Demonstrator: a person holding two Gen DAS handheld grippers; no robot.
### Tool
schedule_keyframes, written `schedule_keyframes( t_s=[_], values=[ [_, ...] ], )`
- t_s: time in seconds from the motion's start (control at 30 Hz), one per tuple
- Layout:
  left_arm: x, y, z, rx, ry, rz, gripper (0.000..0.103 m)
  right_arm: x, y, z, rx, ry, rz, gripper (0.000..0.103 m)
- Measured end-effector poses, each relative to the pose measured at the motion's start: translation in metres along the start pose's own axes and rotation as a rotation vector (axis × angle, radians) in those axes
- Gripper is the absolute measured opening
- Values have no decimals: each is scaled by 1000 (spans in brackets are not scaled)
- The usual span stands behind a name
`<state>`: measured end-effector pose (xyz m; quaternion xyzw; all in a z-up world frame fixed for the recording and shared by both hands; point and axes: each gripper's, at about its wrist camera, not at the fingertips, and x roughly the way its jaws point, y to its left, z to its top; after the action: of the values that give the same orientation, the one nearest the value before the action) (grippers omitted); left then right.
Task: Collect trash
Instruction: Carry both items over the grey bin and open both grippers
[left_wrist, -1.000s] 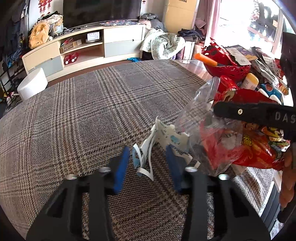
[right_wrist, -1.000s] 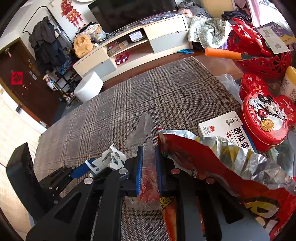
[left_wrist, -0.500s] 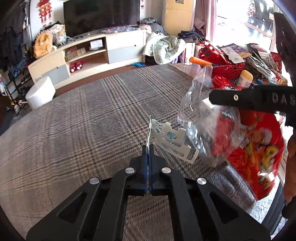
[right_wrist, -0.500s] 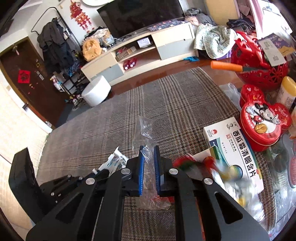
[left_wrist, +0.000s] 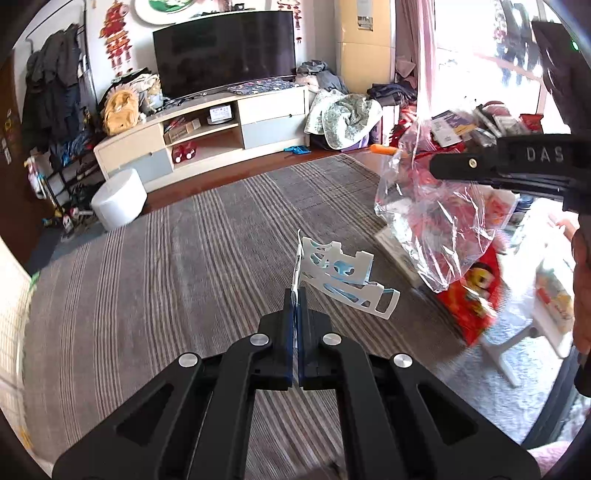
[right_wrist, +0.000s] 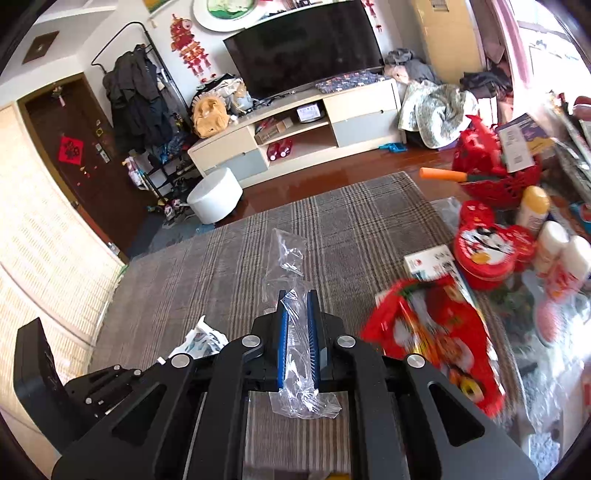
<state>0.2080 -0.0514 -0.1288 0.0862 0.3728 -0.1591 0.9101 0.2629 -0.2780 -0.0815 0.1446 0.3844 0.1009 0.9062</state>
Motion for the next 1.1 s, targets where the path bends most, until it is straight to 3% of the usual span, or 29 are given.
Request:
schedule_keyframes(
  t_s=[0.3, 0.5, 0.73, 0.83, 1.1],
  values=[
    [-75, -45, -72, -41, -4, -51, 0, -86, 4, -81, -32, -25, -68, 11],
    [-85, -76, -129, -54, 34, -68, 0, -108, -5, -146, -45, 4, -107, 11],
    [-44, -100, -195, -78, 150, -116, 0, -78, -33, -223, -32, 117, -133, 11],
    [-15, -99, -218, -108, 215, -111, 0, -46, -50, -248, -11, 185, -144, 11],
    [41, -93, -261, -198, 373, -155, 0, 16, -45, -280, -69, 297, -183, 11]
  ],
)
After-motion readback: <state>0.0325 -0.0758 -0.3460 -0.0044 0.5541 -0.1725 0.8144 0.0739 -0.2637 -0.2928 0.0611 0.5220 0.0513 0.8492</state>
